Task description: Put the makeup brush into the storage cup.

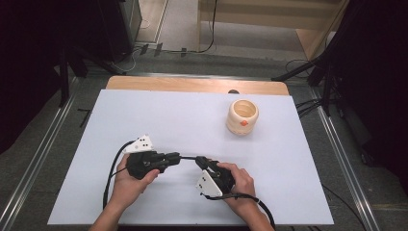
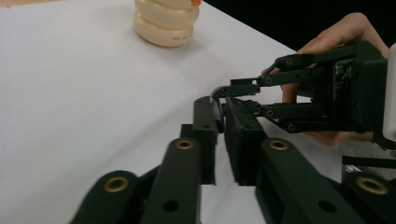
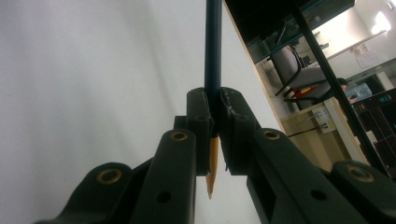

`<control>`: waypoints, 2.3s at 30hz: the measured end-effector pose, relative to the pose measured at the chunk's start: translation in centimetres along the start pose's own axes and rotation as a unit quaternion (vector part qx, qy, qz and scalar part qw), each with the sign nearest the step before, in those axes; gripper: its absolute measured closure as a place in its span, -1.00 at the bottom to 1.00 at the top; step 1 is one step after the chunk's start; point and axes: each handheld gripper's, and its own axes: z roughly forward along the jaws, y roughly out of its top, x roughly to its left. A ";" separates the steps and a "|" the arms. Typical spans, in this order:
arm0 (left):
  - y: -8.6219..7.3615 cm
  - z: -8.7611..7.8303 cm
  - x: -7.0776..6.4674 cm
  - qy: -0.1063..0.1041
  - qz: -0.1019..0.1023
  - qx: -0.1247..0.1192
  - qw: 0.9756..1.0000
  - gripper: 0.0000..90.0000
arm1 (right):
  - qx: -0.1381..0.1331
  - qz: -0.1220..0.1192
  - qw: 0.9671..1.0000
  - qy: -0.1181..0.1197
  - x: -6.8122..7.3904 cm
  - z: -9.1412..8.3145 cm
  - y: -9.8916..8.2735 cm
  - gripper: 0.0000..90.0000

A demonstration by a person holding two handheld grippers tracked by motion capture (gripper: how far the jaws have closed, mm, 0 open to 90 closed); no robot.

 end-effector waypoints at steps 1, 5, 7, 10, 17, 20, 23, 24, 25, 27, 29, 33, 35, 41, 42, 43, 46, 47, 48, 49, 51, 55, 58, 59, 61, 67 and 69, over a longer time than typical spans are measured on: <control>0.0 0.0 0.0 -0.001 0.004 0.003 1.000 0.91 | 0.001 -0.001 1.000 0.000 0.0 0.0 0.0 0.86; 0.0 0.1 0.0 0.002 0.007 0.007 1.000 0.92 | 0.000 0.025 1.000 0.006 0.0 0.3 -0.1 0.49; 0.0 0.0 0.1 0.006 0.007 0.006 1.000 0.92 | -0.004 0.046 0.999 0.012 0.0 0.5 -0.1 0.26; 0.0 -0.3 0.2 0.016 0.007 -0.005 1.000 0.92 | -0.008 0.084 0.996 0.023 -0.1 0.4 0.1 0.15; 0.0 -1.1 0.2 0.036 0.013 -0.036 0.999 0.92 | -0.034 0.197 0.979 0.043 -1.1 0.0 0.0 0.00; 0.0 -1.2 0.2 0.044 0.018 -0.050 0.998 0.92 | -0.049 0.264 0.962 0.052 -1.8 -0.3 -0.2 0.09; -0.1 -1.2 0.1 0.048 0.019 -0.059 0.997 0.92 | -0.064 0.338 0.937 0.062 -2.4 -0.5 -0.4 0.13; -0.1 -1.1 0.0 0.046 0.017 -0.061 0.997 0.92 | -0.069 0.356 0.930 0.061 -2.5 -0.6 -0.4 0.16; -0.1 -1.1 0.0 0.046 0.017 -0.063 0.997 0.92 | -0.074 0.375 0.922 0.061 -2.6 -0.7 -0.5 0.19; -0.2 -1.0 0.0 0.048 0.019 -0.070 0.996 0.92 | -0.078 0.420 0.902 0.060 -2.7 -1.0 -0.5 0.28; -0.3 -0.9 -0.1 0.049 0.018 -0.080 0.995 0.92 | -0.086 0.461 0.881 0.060 -2.9 -1.2 -0.7 0.31; -0.5 -0.8 -0.3 0.045 0.020 -0.104 0.993 0.92 | -0.090 0.515 0.850 0.061 -3.2 -1.5 -1.0 0.37; -0.7 -0.7 -0.3 0.046 0.018 -0.116 0.992 0.92 | -0.092 0.540 0.834 0.065 -3.3 -1.7 -1.1 0.37; -1.0 -0.4 -0.6 0.052 0.022 -0.136 0.989 0.92 | -0.106 0.591 0.796 0.077 -3.7 -2.3 -1.0 0.39; -1.0 -0.3 -0.7 0.052 0.025 -0.139 0.989 0.92 | -0.107 0.598 0.791 0.077 -3.7 -2.3 -1.0 0.39; -1.0 -0.2 -0.8 0.052 0.026 -0.142 0.988 0.92 | -0.108 0.606 0.785 0.074 -3.7 -2.4 -1.1 0.39; -1.2 0.1 -1.1 0.051 0.027 -0.151 0.987 0.92 | -0.112 0.619 0.774 0.073 -3.7 -2.4 -1.2 0.39; -1.3 0.2 -1.2 0.049 0.026 -0.154 0.987 0.92 | -0.112 0.628 0.766 0.076 -3.7 -2.5 -1.3 0.39; -1.3 0.3 -1.3 0.049 0.028 -0.157 0.986 0.92 | -0.113 0.638 0.757 0.083 -3.8 -2.5 -1.4 0.39; -1.4 0.4 -1.4 0.051 0.031 -0.159 0.985 0.92 | -0.114 0.646 0.749 0.088 -3.8 -2.5 -1.4 0.39; -1.5 0.7 -1.6 0.053 0.036 -0.162 0.985 0.92 | -0.115 0.655 0.741 0.091 -3.8 -2.5 -1.4 0.37; -1.6 0.9 -2.0 0.053 0.041 -0.168 0.984 0.92 | -0.112 0.669 0.729 0.092 -3.7 -2.3 -1.4 0.30; -1.7 1.1 -2.3 0.057 0.047 -0.172 0.982 0.92 | -0.111 0.687 0.712 0.095 -3.7 -2.2 -1.7 0.25; -1.7 1.1 -2.4 0.058 0.048 -0.173 0.982 0.92 | -0.111 0.693 0.706 0.097 -3.7 -2.1 -1.8 0.21; -1.7 1.3 -2.5 0.057 0.052 -0.172 0.982 0.92 | -0.109 0.706 0.692 0.104 -3.8 -2.0 -2.0 0.15; -1.9 1.7 -2.9 0.053 0.061 -0.171 0.982 0.92 | -0.097 0.724 0.674 0.115 -3.9 -1.5 -2.5 0.01; -1.9 1.8 -3.0 0.053 0.063 -0.172 0.982 0.92 | -0.097 0.730 0.666 0.119 -3.9 -1.5 -2.6 0.02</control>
